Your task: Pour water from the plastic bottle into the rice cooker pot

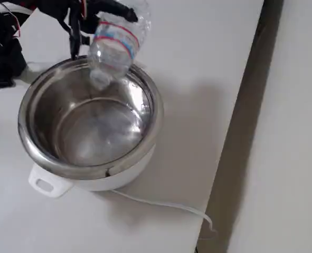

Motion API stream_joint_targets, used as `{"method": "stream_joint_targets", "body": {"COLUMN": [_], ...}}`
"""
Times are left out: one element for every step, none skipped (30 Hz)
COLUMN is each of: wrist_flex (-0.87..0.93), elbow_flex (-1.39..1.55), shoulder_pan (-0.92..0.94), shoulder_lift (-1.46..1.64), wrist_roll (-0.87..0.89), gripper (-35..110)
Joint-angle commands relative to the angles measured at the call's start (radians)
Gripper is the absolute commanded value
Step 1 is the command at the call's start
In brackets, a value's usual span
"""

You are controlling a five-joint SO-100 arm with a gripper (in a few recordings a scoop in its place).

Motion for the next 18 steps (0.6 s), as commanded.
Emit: {"method": "stream_joint_targets", "body": {"wrist_flex": [0.071, 0.080, 0.081, 0.083, 0.084, 0.086, 0.087, 0.091, 0.094, 0.098, 0.100, 0.100, 0.100, 0.106, 0.115, 0.123, 0.129, 0.130], "elbow_flex": [-0.339, -0.362, -0.373, -0.379, -0.379, -0.379, -0.379, -0.379, -0.379, -0.379, -0.379, -0.379, -0.380, -0.383, -0.393, -0.400, -0.405, -0.407], "shoulder_pan": [0.021, 0.029, 0.038, 0.046, 0.054, 0.061, 0.069, 0.077, 0.084, 0.089, 0.094, 0.100, 0.106, 0.109, 0.110, 0.110, 0.107, 0.107], "shoulder_lift": [-0.057, -0.071, -0.078, -0.081, -0.083, -0.083, -0.084, -0.086, -0.086, -0.087, -0.087, -0.087, -0.087, -0.087, -0.089, -0.091, -0.091, -0.091], "wrist_roll": [0.146, 0.170, 0.195, 0.216, 0.235, 0.256, 0.272, 0.293, 0.316, 0.330, 0.342, 0.365, 0.387, 0.408, 0.426, 0.439, 0.454, 0.468], "gripper": [14, 14, 14, 14, 14, 14, 14, 14, 14, 14, 14, 14, 14, 14, 14, 14, 14, 14]}}
